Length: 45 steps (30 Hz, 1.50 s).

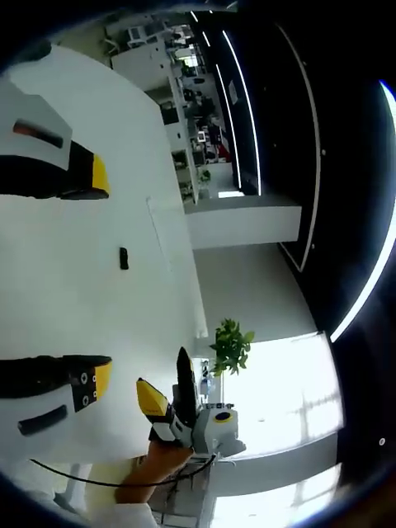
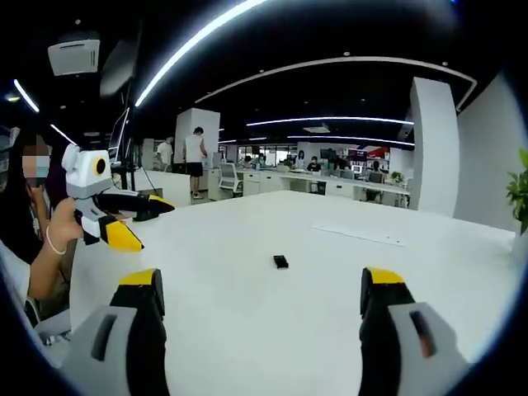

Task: Snap the two parts of the plastic buckle together until the buckle closes and remains connected.

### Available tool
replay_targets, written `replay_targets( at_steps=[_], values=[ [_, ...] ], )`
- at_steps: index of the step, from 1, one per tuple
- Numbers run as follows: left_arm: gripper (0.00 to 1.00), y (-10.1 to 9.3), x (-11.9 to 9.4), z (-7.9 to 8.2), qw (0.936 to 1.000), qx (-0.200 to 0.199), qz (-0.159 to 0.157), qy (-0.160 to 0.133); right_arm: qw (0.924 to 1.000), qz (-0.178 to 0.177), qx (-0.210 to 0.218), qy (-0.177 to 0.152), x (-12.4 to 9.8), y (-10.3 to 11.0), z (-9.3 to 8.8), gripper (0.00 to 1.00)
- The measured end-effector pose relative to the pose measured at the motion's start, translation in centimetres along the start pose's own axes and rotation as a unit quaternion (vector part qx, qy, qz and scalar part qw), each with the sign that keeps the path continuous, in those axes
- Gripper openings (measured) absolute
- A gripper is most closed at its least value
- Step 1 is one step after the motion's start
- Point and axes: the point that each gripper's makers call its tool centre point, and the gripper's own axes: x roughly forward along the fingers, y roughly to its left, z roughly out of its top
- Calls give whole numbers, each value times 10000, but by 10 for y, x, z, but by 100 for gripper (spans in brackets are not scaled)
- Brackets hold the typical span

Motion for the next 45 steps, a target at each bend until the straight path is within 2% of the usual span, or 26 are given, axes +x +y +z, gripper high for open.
replay_targets(
  at_steps=[2, 7, 11, 16, 25, 30, 38, 45],
  values=[
    [87, 2, -2, 0, 10000, -21, 71, -25, 10000, -1, 44, -5, -5, -2, -2, 100],
    [88, 4, -5, -2, 9999, -62, 138, -29, 10000, 8, 68, 52, -16, 0, -9, 100],
    [91, 4, -6, -5, 9997, -107, 200, -24, 9999, -42, 92, -56, -26, 1, -10, 100],
    [98, 3, -11, -13, 9993, -169, 331, 57, 9997, -135, 85, -158, -37, 3, -9, 100],
    [99, 6, -24, -15, 9981, -371, 484, -128, 9974, -610, 41, -387, -66, -6, 1, 100],
    [99, 8, -32, -18, 9969, -473, 589, -232, 9964, -732, -11, -423, -78, -8, -1, 100],
    [99, 9, -48, -26, 9956, -386, 835, -170, 9951, -878, -16, -452, -98, -6, -3, 100],
    [99, 13, -65, -33, 9929, -485, 1061, -249, 9916, -1192, -89, -487, -116, -8, -4, 100]
  ],
)
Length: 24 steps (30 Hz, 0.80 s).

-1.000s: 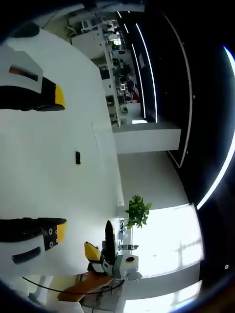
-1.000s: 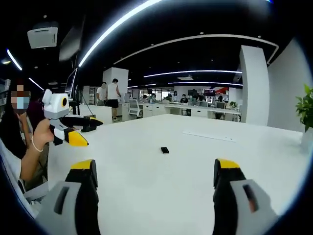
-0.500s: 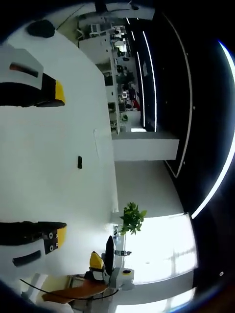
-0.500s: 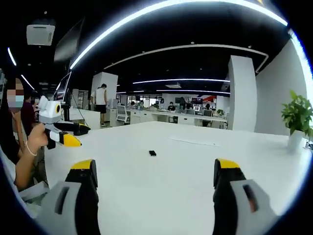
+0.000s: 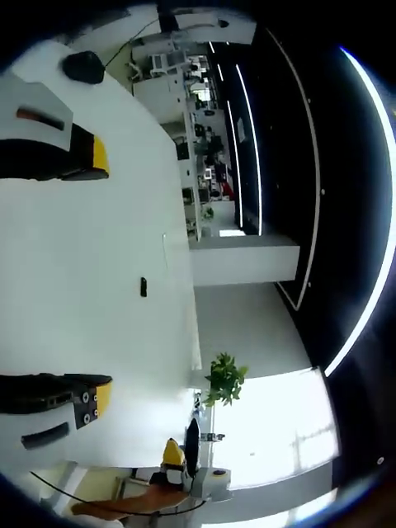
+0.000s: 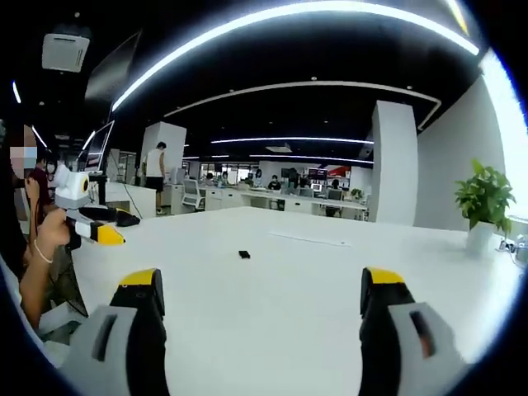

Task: Snap the two parts of the plastic buckle together until the buckle closes and remains connected.

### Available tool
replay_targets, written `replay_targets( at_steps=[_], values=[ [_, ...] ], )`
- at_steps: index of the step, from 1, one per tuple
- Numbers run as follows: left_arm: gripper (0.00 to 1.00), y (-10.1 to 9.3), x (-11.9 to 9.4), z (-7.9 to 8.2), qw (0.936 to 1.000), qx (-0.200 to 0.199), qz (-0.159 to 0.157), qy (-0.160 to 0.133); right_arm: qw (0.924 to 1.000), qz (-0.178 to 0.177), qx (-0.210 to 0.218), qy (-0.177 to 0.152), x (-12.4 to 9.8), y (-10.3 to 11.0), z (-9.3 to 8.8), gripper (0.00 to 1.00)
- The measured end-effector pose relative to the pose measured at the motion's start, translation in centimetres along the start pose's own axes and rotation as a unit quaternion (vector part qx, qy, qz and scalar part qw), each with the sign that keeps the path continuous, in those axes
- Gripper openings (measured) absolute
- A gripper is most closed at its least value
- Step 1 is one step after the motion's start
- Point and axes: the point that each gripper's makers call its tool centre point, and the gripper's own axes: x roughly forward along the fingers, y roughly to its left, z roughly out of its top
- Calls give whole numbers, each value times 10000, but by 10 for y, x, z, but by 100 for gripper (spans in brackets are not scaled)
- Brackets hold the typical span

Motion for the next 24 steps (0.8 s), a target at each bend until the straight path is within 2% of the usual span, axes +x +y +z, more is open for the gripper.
replay_targets(
  at_steps=[3, 8, 12, 24],
  values=[
    [99, 5, -3, -5, 9999, -44, 116, 10, 9999, -86, 124, -31, -4, -3, -2, 100],
    [99, 10, -10, -14, 9996, -106, 255, 43, 9996, -141, 217, 105, -9, -6, -14, 100],
    [98, 12, -16, -15, 9993, -203, 313, -21, 9993, -132, 309, 153, -13, -5, -20, 100],
    [97, 25, -40, -17, 9974, -370, 596, -182, 9972, -517, 521, 113, -37, -15, -26, 98]
  ],
)
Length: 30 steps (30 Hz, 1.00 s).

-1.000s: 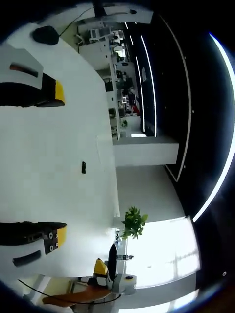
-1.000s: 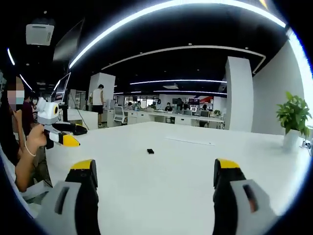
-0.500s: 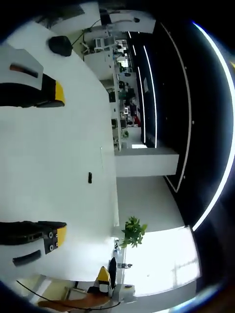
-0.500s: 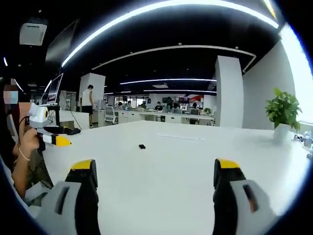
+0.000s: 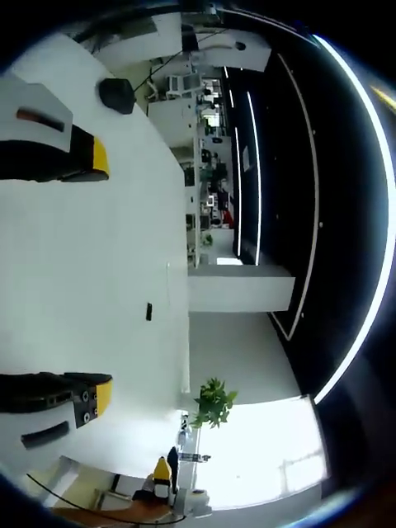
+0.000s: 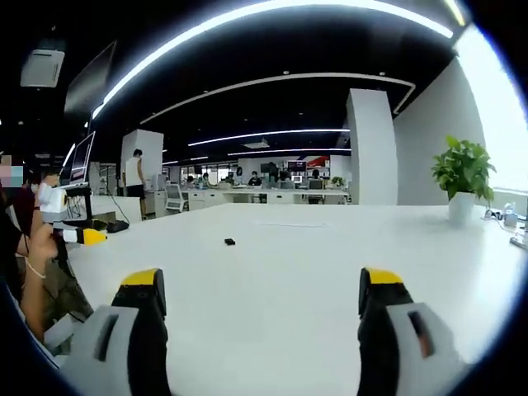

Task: Snap the two parts of the plastic buckle together until the buckle closes and remains connected.

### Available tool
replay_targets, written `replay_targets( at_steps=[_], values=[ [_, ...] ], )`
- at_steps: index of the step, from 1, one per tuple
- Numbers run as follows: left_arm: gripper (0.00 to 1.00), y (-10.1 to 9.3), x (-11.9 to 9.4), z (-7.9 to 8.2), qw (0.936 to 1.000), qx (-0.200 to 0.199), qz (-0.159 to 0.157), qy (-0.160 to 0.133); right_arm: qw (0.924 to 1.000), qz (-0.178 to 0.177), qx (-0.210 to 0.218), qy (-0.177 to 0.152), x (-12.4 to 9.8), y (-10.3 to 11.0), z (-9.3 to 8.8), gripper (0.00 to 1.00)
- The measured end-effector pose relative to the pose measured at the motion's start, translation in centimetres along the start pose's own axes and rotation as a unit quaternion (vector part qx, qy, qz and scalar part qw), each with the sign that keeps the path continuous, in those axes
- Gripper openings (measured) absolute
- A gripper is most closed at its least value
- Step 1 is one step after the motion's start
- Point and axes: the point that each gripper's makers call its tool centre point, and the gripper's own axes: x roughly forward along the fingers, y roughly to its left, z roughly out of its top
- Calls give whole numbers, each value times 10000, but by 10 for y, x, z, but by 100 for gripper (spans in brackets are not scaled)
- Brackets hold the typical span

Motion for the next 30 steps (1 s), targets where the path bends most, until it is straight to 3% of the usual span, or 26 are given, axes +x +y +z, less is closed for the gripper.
replay_targets(
  at_steps=[9, 30],
  values=[
    [97, 8, -9, 0, 9998, -13, 157, -75, 9999, 72, 118, -49, -2, 8, -1, 98],
    [97, 0, -9, 1, 9999, 77, 113, -76, 9998, 78, 157, 63, -5, 9, -14, 96]
  ],
)
